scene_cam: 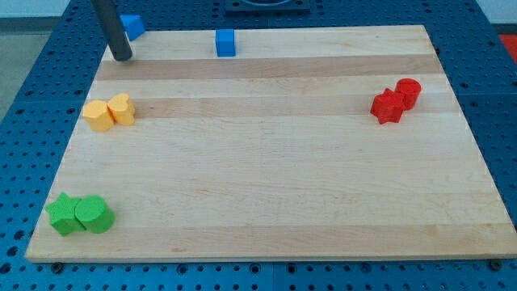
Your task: Slightly move the blue triangle to the right
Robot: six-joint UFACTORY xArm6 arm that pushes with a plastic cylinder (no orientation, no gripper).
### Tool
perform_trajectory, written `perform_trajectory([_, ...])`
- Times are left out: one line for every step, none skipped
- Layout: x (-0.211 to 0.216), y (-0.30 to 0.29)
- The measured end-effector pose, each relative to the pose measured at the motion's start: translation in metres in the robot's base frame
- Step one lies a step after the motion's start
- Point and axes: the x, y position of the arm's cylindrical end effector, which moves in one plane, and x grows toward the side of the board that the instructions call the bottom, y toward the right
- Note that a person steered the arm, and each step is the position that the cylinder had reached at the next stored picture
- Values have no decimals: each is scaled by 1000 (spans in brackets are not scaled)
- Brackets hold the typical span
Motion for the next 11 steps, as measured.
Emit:
perform_trajectory([-33,-30])
perform_trajectory([-76,-45])
perform_trajectory([-76,-42])
perform_trajectory([-76,-34])
perform_trajectory([-75,-32])
perform_trajectory([-72,-20])
perform_trajectory([-64,-4])
perform_trajectory([-44,25])
perform_trajectory([-29,33])
perform_trajectory([-67,-31])
perform_trajectory([-76,-44])
